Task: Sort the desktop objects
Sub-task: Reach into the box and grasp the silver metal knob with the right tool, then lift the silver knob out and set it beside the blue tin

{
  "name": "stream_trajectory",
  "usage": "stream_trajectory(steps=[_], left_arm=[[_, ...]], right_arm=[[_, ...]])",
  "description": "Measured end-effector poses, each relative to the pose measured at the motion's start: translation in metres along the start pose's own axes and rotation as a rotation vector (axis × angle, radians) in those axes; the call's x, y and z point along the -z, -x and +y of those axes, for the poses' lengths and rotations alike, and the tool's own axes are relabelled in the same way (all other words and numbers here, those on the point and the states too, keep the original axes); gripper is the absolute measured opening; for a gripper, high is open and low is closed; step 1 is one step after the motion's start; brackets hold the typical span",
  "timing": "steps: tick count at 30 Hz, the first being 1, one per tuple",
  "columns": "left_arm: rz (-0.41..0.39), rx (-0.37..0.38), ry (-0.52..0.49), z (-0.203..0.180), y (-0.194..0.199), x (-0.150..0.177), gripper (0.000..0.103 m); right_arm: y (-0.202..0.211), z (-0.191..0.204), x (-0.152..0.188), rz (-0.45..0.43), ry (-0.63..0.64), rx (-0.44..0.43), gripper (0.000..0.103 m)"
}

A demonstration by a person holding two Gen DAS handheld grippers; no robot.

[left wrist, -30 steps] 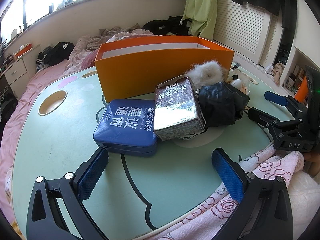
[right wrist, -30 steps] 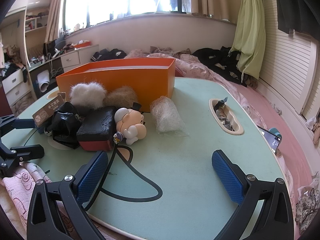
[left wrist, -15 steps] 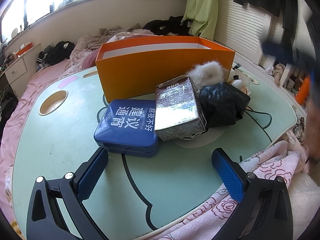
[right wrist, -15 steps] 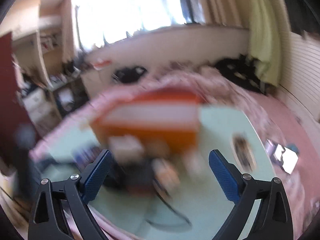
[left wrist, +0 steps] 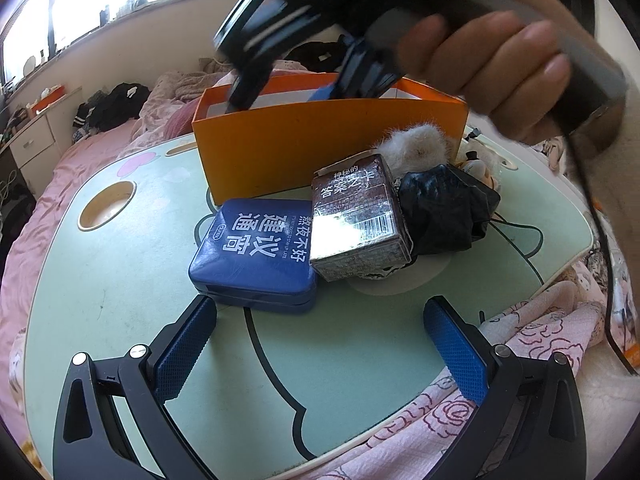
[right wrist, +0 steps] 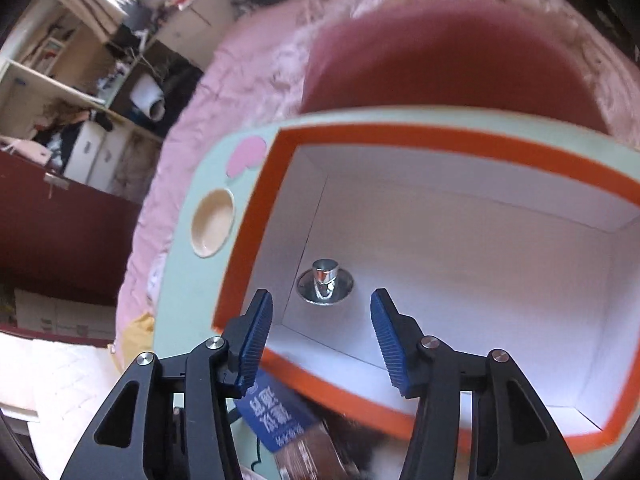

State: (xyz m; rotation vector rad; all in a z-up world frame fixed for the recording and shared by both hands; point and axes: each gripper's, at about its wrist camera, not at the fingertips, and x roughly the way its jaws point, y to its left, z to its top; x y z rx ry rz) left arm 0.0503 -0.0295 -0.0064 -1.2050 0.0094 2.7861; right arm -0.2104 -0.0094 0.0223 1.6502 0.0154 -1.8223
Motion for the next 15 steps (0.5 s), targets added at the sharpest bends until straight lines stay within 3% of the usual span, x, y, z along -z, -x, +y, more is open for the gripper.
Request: stream_trajectory(steps=[2, 4, 5, 6, 11, 15], left_arm=[[0.002, 0.000, 0.001, 0.000, 0.000, 0.000, 0.103], [0.002, 0.003, 0.005, 0.001, 0.000, 0.000, 0.103], [0.002, 0.002, 0.004, 0.001, 0.000, -0.001, 0.103], [0.002, 0.001, 0.003, 0.002, 0.000, -0.001, 0.103], [0.001, 0.000, 0.004, 0.003, 0.000, -0.002, 0.103], [0.000, 0.000, 0.005, 0.004, -0.001, -0.002, 0.103]], right_arm=[[-0.015, -0.001, -0.003, 0.019, -0.009, 0.021, 0.057], [-0.016, 0.002, -0.002, -0.008, -0.003, 0.052, 0.054], [-0.018, 0.002, -0.003, -0.015, 0.005, 0.078, 0.046], [-0.019, 0.001, -0.003, -0.025, 0.002, 0.108, 0.026], [-0.019, -0.009, -0.005, -0.049, -0.037, 0.066, 0.026], [0.007, -0.020, -0.005, -0.143, -0.088, 0.018, 0.026]])
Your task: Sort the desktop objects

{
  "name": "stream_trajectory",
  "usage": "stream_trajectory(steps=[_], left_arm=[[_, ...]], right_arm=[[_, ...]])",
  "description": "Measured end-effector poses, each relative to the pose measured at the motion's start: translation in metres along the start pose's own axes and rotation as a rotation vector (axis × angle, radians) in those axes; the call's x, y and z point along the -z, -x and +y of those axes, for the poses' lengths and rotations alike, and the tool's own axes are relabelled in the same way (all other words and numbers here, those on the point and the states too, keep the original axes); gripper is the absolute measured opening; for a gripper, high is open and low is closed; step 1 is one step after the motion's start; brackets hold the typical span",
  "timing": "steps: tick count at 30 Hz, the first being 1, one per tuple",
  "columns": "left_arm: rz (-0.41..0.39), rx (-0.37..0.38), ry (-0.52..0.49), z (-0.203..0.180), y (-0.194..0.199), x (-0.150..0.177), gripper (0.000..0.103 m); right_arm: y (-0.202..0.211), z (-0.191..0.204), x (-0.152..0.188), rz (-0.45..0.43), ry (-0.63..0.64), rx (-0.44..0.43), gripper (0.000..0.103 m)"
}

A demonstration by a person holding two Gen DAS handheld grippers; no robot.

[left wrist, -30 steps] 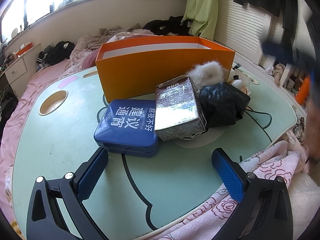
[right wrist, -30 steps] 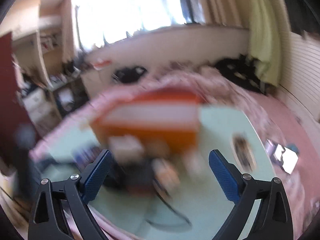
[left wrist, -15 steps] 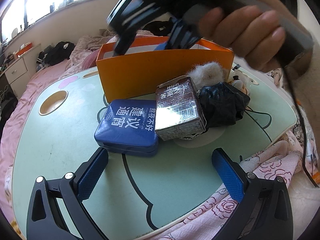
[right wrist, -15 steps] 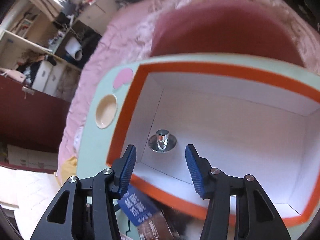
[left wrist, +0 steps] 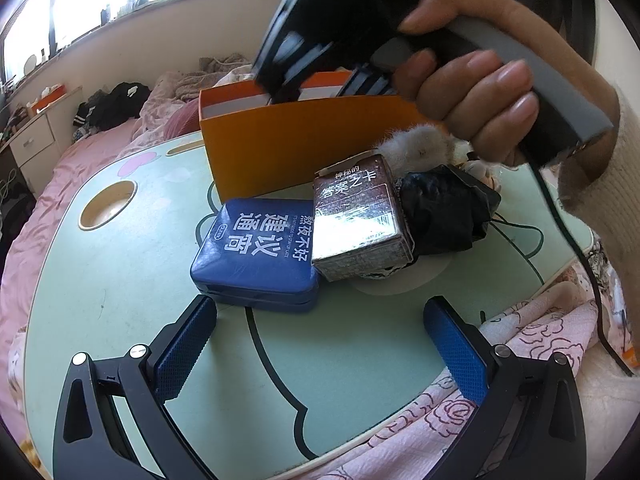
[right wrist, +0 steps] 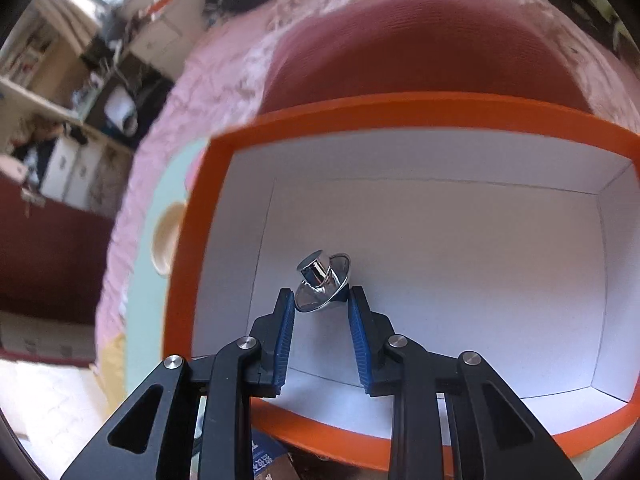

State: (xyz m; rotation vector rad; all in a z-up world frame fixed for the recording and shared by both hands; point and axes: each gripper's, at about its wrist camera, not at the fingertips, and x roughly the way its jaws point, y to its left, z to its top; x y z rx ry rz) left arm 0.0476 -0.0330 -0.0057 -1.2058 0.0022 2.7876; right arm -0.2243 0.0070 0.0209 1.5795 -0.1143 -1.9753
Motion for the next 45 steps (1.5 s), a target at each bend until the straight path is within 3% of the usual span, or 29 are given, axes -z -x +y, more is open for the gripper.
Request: stream_trajectory(steps=[4, 9, 16, 17, 20, 22, 25, 30, 32, 35, 37, 40, 45], left_arm=[[0.000, 0.000, 0.000, 0.000, -0.001, -0.001, 0.103], [0.000, 0.000, 0.000, 0.000, 0.000, 0.000, 0.103], [0.000, 0.000, 0.000, 0.000, 0.000, 0.000, 0.103], [0.000, 0.001, 0.000, 0.000, -0.001, 0.000, 0.103], [-0.001, 0.000, 0.000, 0.000, 0.000, 0.000, 0.103], [-0.001, 0.000, 0.000, 0.000, 0.000, 0.001, 0.103], [-0.001, 0.000, 0.000, -0.001, 0.000, 0.001, 0.103], [-0.001, -0.001, 0.000, 0.000, 0.000, 0.001, 0.103], [-0.001, 0.000, 0.000, 0.000, 0.000, 0.001, 0.103], [-0.001, 0.000, -0.001, 0.000, 0.000, 0.001, 0.103], [-0.001, 0.000, -0.001, 0.000, 0.000, 0.001, 0.103], [-0.002, -0.002, -0.001, 0.001, 0.000, 0.001, 0.103], [-0.001, -0.004, -0.001, 0.002, 0.000, 0.002, 0.103]], right_arm=[[0.047, 0.004, 0.008, -0.123, 0.019, -0.057, 0.026], [0.102, 0.008, 0.052, -0.263, 0.110, -0.101, 0.026], [0.110, -0.023, 0.104, -0.200, 0.159, -0.153, 0.028], [0.110, -0.026, 0.109, -0.186, 0.172, -0.165, 0.031], [0.115, -0.031, 0.113, -0.223, 0.177, -0.231, 0.067], [0.124, -0.036, 0.119, -0.287, 0.160, -0.232, 0.071], [0.133, -0.042, 0.139, -0.358, 0.166, -0.177, 0.073], [0.120, -0.042, 0.205, -0.455, 0.290, 0.165, 0.077], [0.107, -0.044, 0.228, -0.454, 0.335, 0.237, 0.077], [0.092, -0.050, 0.249, -0.455, 0.368, 0.290, 0.078], [0.082, -0.057, 0.255, -0.459, 0.374, 0.314, 0.084], [0.078, -0.072, 0.254, -0.486, 0.333, 0.310, 0.103], [0.077, -0.082, 0.257, -0.552, 0.367, 0.281, 0.103]])
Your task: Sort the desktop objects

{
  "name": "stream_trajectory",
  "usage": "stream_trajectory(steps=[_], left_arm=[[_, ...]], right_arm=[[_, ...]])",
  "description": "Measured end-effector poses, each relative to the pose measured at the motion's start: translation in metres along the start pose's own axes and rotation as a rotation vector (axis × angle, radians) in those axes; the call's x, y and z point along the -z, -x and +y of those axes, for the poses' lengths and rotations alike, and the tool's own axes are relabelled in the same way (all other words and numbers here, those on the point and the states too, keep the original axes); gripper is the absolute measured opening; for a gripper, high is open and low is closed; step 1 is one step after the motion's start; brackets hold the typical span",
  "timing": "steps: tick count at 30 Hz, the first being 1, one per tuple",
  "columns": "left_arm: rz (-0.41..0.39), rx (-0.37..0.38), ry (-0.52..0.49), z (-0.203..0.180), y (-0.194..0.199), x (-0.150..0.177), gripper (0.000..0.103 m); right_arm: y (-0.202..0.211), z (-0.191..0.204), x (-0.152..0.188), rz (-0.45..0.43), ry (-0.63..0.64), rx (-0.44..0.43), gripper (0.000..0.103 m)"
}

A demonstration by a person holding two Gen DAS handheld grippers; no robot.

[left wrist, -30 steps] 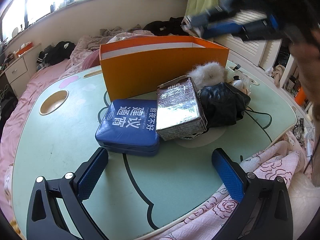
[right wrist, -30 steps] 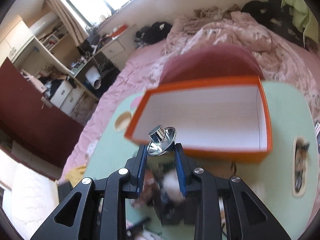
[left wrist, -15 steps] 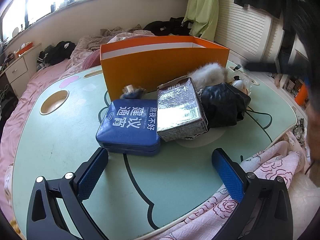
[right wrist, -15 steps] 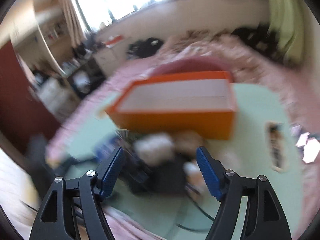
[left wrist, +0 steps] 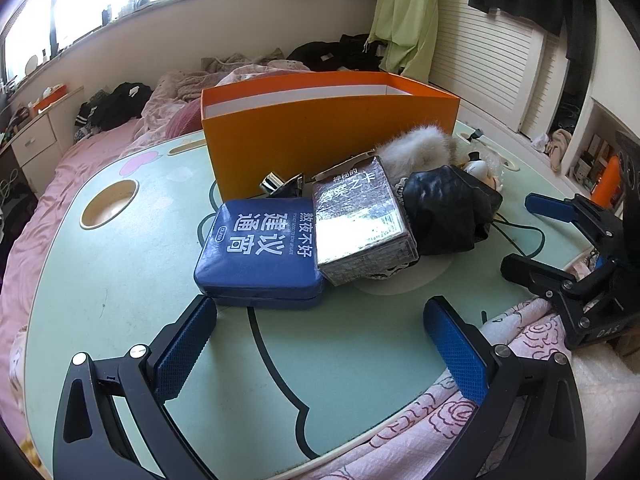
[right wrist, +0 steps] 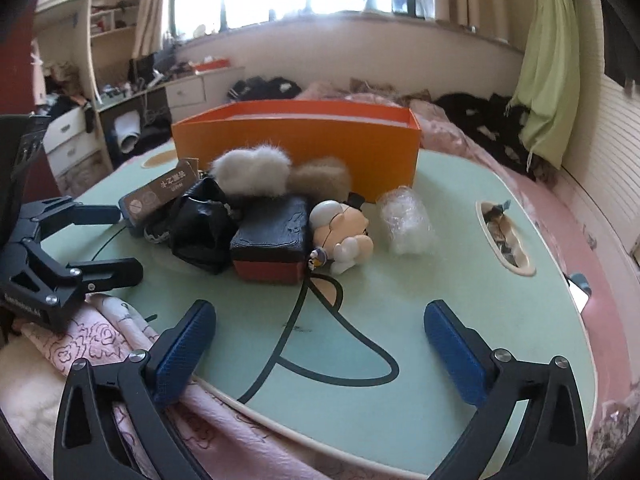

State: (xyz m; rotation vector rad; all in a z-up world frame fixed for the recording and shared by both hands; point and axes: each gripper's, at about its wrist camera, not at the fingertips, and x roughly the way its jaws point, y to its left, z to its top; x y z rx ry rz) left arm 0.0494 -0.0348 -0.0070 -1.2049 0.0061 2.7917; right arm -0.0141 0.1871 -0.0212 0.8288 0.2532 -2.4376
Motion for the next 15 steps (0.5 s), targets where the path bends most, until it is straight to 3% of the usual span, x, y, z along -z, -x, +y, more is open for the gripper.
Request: stream_trajectory(steps=[15], left_arm=[[0.000, 0.001, -0.001, 0.0000, -0.0001, 0.0003, 0.103]], right_arm=[[0.0014, 0.0006, 0.0002, -0.020, 0.006, -0.008, 0.103]])
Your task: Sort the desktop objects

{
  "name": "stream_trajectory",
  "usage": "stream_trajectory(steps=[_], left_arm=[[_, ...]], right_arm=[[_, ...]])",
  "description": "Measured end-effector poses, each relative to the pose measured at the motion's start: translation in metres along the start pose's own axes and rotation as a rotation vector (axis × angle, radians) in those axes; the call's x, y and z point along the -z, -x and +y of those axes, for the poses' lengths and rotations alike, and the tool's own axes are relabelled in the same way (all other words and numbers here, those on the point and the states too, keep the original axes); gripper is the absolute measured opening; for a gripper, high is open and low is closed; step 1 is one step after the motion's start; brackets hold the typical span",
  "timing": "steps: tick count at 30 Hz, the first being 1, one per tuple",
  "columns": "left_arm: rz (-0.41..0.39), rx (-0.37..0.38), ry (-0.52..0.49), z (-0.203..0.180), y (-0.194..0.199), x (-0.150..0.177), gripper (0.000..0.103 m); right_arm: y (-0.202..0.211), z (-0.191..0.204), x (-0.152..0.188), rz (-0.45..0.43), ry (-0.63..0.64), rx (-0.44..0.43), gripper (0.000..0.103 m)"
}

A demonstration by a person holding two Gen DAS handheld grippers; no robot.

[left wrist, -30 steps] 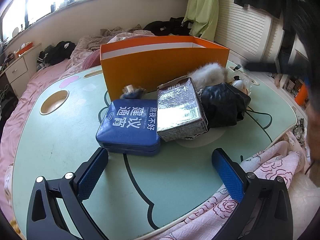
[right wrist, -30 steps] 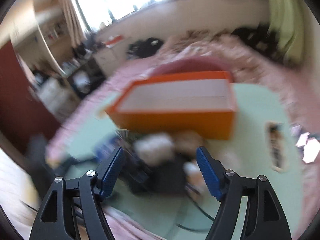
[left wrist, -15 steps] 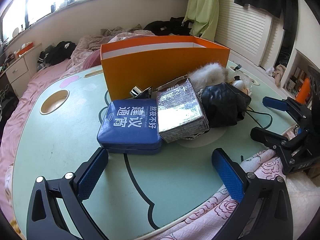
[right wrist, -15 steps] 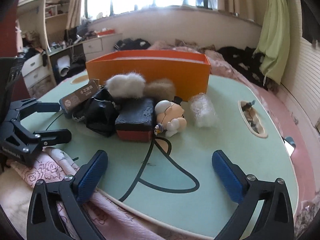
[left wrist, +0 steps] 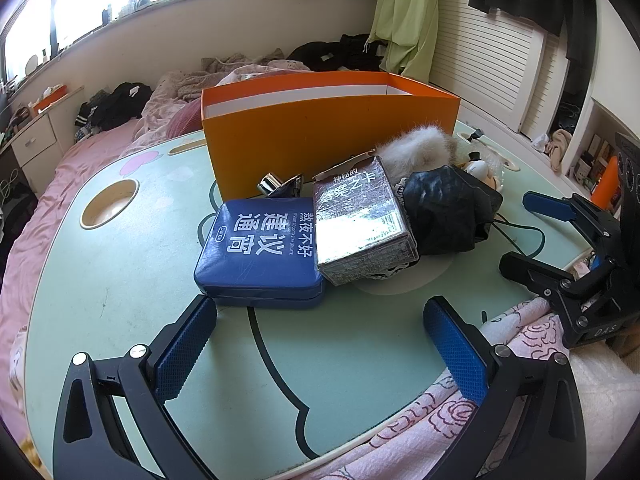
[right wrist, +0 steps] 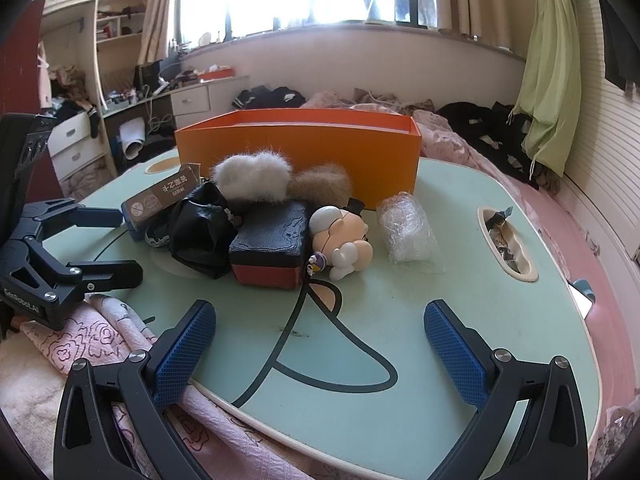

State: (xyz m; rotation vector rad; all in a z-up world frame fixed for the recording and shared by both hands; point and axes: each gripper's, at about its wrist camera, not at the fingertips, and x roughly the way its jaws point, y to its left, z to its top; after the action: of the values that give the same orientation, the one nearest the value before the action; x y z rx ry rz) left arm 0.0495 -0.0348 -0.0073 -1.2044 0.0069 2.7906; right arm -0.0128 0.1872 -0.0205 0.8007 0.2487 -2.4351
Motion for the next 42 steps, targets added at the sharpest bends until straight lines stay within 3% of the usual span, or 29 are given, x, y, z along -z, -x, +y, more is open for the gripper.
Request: stream_trajectory(steps=[22, 31, 34, 40, 42], left_arm=[[-0.004, -0.027, 0.028, 0.008, -0.001, 0.004, 0.103], [-0.110, 0.041, 0.160, 0.042, 0.024, 0.002, 0.103], [-0.105, 0.011, 0.191, 0.053, 0.025, -0.009, 0.098], [0.009, -0.023, 0.172, 0.054, -0.002, -0.021, 0.079], [0.010, 0.002, 0.180, 0.053, -0.006, -0.021, 0.079]], right_arm=[[0.003, 0.000, -0.004, -0.007, 0.000, 0.001, 0.103], [0.005, 0.002, -0.006, -0.017, 0.002, -0.004, 0.103], [0.006, 0.005, -0.005, -0.018, 0.002, -0.004, 0.103], [0.006, 0.005, -0.005, -0.018, 0.002, -0.003, 0.103], [0.006, 0.005, -0.005, -0.018, 0.002, -0.003, 0.103]])
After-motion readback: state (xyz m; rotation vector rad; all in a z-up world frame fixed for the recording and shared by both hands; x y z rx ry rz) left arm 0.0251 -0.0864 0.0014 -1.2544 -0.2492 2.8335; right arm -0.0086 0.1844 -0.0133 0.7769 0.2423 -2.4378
